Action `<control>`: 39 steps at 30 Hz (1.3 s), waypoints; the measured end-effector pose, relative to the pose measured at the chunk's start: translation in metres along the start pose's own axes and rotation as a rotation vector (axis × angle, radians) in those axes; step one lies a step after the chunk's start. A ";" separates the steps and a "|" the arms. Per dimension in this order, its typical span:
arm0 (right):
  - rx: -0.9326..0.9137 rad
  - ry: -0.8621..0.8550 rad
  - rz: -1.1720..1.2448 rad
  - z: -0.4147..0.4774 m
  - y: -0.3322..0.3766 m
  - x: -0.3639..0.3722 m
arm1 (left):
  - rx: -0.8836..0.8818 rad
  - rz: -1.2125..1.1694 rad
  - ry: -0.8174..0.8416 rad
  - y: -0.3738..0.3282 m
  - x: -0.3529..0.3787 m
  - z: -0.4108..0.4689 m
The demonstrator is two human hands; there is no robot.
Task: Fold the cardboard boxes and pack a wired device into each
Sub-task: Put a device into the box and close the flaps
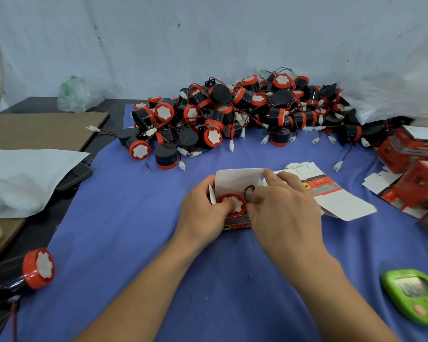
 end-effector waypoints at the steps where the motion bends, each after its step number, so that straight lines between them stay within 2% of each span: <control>1: 0.013 0.005 0.006 0.000 -0.001 0.001 | 0.001 -0.001 0.004 -0.001 0.000 0.000; 7: -0.020 0.127 -0.029 0.005 -0.008 0.014 | 0.004 -0.004 0.026 -0.005 -0.001 0.001; 14: -0.071 0.345 0.032 0.002 -0.015 0.014 | -0.018 -0.018 0.021 -0.005 0.001 0.000; 16: -0.062 0.363 0.066 0.005 -0.016 0.009 | -0.018 -0.020 0.030 -0.005 0.001 0.000; 18: 0.003 0.277 0.120 0.009 -0.019 -0.002 | -0.016 -0.017 0.032 -0.005 0.002 0.001; 20: 0.062 0.103 0.142 0.012 -0.023 -0.013 | -0.015 -0.009 0.026 -0.004 0.001 0.001; 24: 0.054 -0.215 0.238 0.008 -0.018 -0.027 | 0.000 -0.002 0.016 0.000 0.001 0.003; 26: 0.054 -0.254 0.270 0.007 -0.018 -0.027 | 0.010 -0.006 0.011 0.002 0.001 0.004; 30: 0.094 -0.183 0.440 0.007 -0.018 -0.015 | 0.029 -0.015 0.022 0.000 0.001 0.003; 36: -0.107 -0.019 0.133 0.008 -0.002 -0.004 | 0.034 -0.019 0.043 -0.003 0.001 0.003; 39: -0.102 0.130 -0.077 0.009 0.003 0.001 | 0.021 -0.001 0.039 -0.003 0.001 0.003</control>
Point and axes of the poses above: each hand's wrist, its own z-axis towards the middle knuckle, its own x-axis out of the palm, y = z × x, the point moved 5 cm from there along z, towards the middle knuckle, and after that the axes turned 8 degrees about -y, right-handed, at the moved point
